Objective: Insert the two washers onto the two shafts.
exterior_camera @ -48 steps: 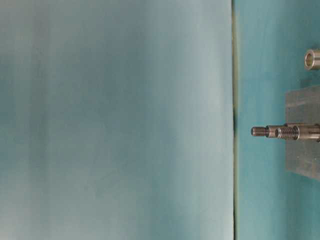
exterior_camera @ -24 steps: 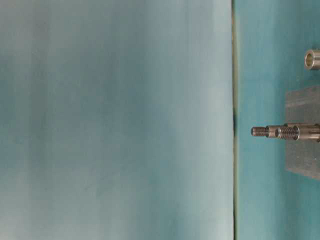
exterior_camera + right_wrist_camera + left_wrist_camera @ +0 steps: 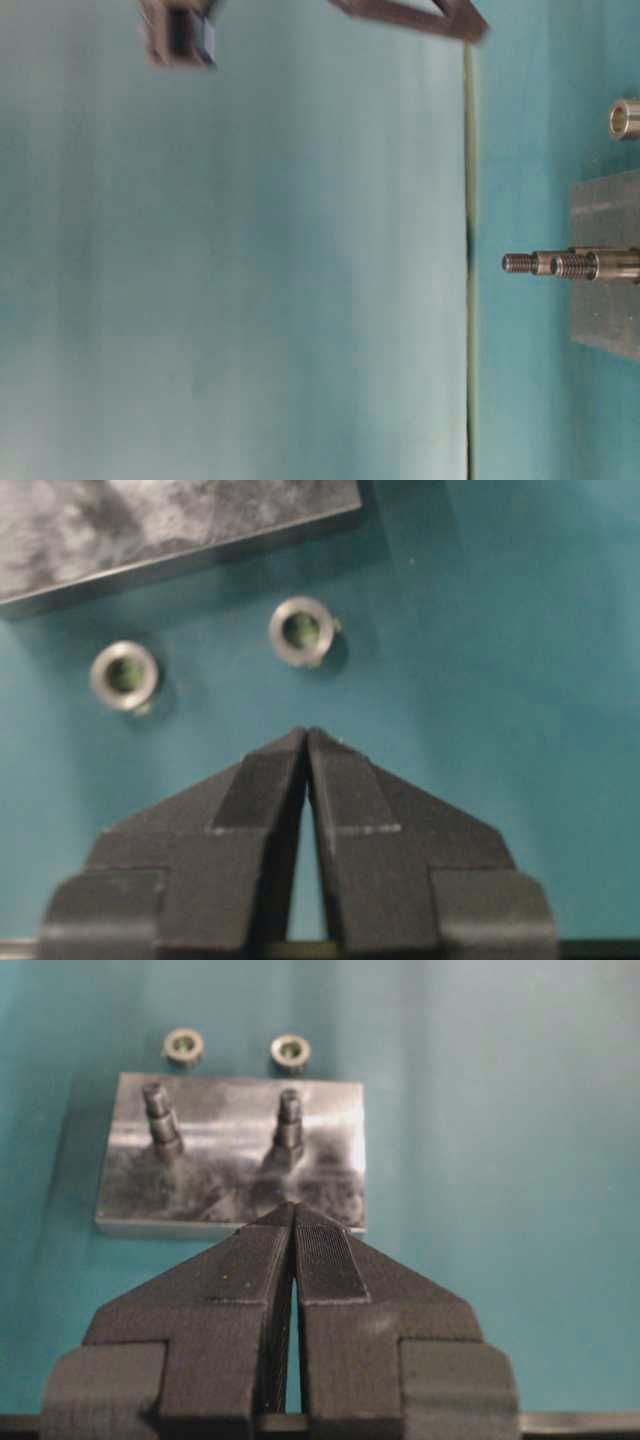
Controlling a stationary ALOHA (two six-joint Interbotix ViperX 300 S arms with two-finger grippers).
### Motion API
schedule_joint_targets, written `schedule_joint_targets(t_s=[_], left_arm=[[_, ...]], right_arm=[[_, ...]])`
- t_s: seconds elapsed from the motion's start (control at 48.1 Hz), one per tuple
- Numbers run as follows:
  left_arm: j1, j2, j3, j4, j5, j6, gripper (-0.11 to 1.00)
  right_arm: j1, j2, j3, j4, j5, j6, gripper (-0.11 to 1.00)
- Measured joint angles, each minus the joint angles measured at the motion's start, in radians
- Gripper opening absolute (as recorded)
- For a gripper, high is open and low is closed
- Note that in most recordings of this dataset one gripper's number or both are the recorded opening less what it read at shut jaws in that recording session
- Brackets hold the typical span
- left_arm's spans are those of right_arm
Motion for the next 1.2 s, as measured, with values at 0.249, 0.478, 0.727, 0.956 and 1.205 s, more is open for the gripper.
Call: schedule_joint_targets(t_s=[0.249,0.478,0.727,0.956,1.205], left_arm=[[-0.002,-0.006,0.005,0.000,0.000,-0.038,0.00],[-0.012,-0.006,0.012,0.000,0.000,-0.043,0.00],[-0.012,-0.008,0.020,0.000,-0.002,-0.043,0.00],[-0.012,-0.008,0.034,0.000,-0.028,-0.046,0.00],[-0.012,-0.008,0.035,0.000,-0.038,-0.048,0.00]], right_arm=[[-0.002,0.190,-0.126,-0.002,0.014,-0.005,0.76],[-0.002,0.296,-0.204,-0.002,0.054,-0.006,0.74],[-0.002,0.331,-0.238,-0.002,0.120,-0.006,0.75],[-0.002,0.354,-0.258,0.000,0.132,-0.006,0.75],[-0.002,0.380,-0.268,0.005,0.155,-0.006,0.75]])
